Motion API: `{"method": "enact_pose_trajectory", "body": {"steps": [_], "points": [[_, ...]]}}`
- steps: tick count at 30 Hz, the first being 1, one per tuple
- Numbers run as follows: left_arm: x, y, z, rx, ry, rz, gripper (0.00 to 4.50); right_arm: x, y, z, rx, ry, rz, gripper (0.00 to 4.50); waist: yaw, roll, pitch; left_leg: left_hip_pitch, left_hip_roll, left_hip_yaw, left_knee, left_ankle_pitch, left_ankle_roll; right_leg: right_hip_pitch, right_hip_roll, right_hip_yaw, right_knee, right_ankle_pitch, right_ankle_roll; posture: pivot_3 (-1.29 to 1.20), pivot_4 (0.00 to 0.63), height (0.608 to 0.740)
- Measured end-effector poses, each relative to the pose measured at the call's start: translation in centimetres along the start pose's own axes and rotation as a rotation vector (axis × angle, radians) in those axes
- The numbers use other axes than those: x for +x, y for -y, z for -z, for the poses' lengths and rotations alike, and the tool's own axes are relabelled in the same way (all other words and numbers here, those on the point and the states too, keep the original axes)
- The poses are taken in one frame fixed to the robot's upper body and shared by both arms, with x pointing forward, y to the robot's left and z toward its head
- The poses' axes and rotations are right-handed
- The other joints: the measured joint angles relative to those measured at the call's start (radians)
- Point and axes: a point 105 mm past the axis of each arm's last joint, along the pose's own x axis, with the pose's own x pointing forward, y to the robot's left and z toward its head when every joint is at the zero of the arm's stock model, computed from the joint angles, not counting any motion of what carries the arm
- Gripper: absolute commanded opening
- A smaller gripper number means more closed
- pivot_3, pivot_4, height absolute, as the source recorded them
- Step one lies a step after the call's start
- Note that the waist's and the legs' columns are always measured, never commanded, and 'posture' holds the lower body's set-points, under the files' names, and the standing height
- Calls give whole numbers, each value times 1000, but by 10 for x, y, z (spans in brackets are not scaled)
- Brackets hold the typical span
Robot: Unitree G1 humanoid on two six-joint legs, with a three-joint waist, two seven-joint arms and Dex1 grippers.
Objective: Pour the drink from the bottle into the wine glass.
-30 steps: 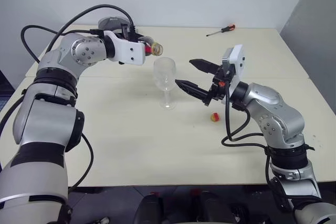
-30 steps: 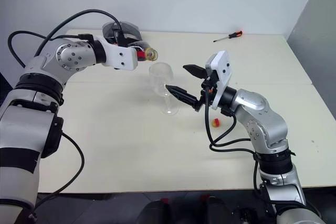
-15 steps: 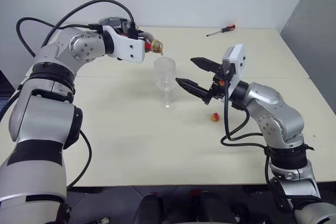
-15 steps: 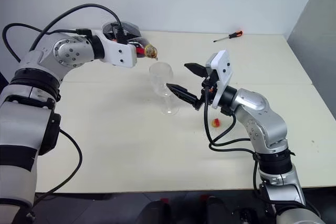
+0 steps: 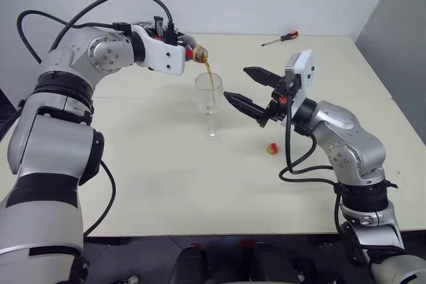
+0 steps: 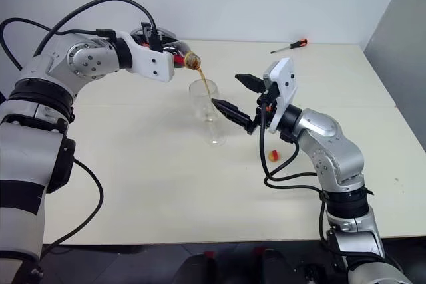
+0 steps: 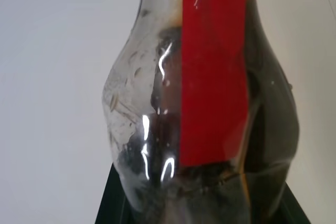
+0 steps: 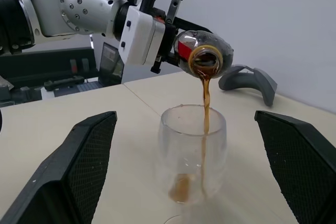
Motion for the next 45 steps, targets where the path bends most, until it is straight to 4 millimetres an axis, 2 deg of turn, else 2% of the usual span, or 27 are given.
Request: {"method": "enact_pose_trajectory", "body": {"steps": [14, 28, 39, 45], "points": [[-1, -4, 1, 22, -5, -4, 1049, 0, 1, 0, -3, 1, 3, 4500, -1, 0, 0, 0, 0, 0, 0, 0, 0, 0, 0, 0, 0, 0, 0, 0, 150, 740], [-2, -4, -1, 28, 7, -3, 1049, -10, 2, 20, 31, -13, 62, 4500, -1, 0, 0, 0, 0, 1, 0, 0, 0, 0, 0, 0, 1, 0, 0, 0, 150, 740], [-2, -4, -1, 28, 7, 0, 1049, -6, -8, 5, 34, 71, 43, 4500, -3, 0, 0, 0, 0, 1, 0, 0, 0, -1, 0, 0, 1, 0, 0, 0, 150, 740], [-2, -4, -2, 29, 9, 0, 1049, -6, -14, 12, 49, 74, 40, 4500, -3, 0, 0, 0, 0, 1, 0, 0, 0, -1, 0, 0, 1, 0, 0, 0, 150, 740]]}}
